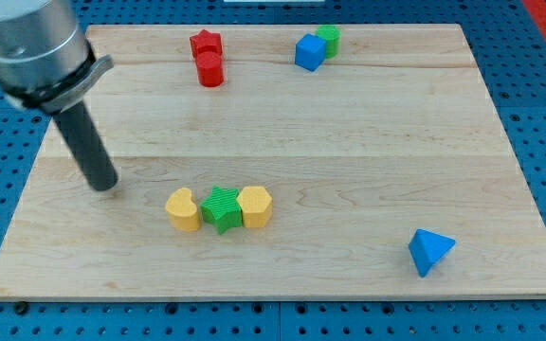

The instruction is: Move the yellow blocks and green star towards the right

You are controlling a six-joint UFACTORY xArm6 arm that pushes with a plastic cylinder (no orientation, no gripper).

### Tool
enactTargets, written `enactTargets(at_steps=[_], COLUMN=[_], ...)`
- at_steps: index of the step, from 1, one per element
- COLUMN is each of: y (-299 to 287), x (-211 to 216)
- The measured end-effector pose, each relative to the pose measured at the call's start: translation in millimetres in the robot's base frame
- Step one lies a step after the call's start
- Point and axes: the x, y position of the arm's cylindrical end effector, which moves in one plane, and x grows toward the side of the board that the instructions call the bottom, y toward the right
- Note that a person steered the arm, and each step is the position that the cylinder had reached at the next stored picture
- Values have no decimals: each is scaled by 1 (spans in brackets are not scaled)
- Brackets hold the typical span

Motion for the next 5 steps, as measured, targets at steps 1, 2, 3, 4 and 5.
enactTargets(at_steps=[1, 2, 3, 4, 5], y=[30, 101, 96, 87, 82], x=[17, 17, 18, 18, 24])
